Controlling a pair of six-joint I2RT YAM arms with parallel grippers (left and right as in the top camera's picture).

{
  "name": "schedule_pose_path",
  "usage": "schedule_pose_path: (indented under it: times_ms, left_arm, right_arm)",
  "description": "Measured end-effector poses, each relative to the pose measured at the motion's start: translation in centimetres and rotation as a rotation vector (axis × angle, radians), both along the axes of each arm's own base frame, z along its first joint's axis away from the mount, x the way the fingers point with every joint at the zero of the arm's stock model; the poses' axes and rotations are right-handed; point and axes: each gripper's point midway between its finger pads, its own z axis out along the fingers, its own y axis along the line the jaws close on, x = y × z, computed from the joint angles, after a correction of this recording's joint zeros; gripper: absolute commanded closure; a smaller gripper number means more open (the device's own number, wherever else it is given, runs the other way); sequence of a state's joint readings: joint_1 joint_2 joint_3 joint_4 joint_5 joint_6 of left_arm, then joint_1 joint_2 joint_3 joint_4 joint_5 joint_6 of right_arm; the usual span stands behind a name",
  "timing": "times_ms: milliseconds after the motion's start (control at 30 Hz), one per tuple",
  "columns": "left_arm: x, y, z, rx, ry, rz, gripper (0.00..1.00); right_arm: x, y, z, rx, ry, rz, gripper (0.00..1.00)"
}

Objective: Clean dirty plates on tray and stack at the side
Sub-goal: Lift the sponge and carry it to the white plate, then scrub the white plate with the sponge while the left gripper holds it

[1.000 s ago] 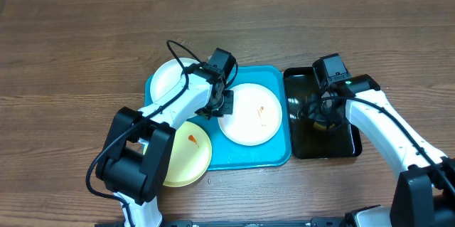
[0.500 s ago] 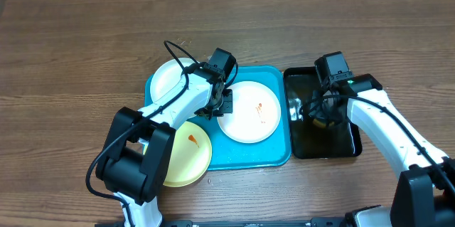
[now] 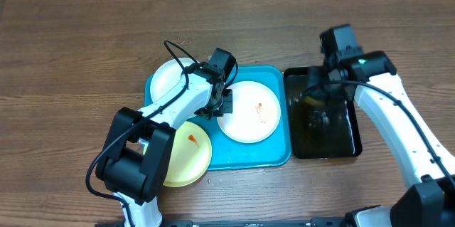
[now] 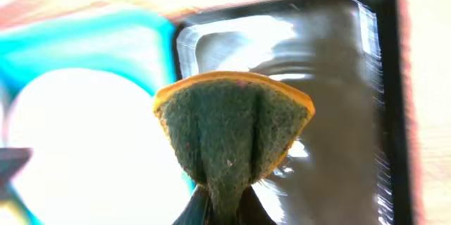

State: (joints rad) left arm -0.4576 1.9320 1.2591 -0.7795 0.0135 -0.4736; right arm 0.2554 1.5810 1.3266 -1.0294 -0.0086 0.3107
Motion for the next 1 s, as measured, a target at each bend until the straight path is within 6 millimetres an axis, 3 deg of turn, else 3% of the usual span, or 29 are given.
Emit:
schedule_pose_path:
  times_ms: [267, 467, 733, 1000]
  left_arm:
    - [0.0, 0.0, 0.0, 0.0, 0.0, 0.0, 0.96]
    - [0.0, 0.0, 0.0, 0.0, 0.0, 0.0, 0.96]
    - [0.0, 0.0, 0.0, 0.0, 0.0, 0.0, 0.96]
    - [0.0, 0.0, 0.0, 0.0, 0.0, 0.0, 0.96]
  right_arm:
    - [-0.6, 6.6, 0.0, 0.076, -0.026, 0.186, 0.96]
    - [-1.4, 8.9, -4.5, -0.033, 0.061, 0.263, 0.96]
    - [-1.7, 9.6, -9.9, -0.183, 0.131, 0.305, 0.96]
    - [-1.6, 9.1, -13.1, -0.238, 0.182, 0.303, 0.96]
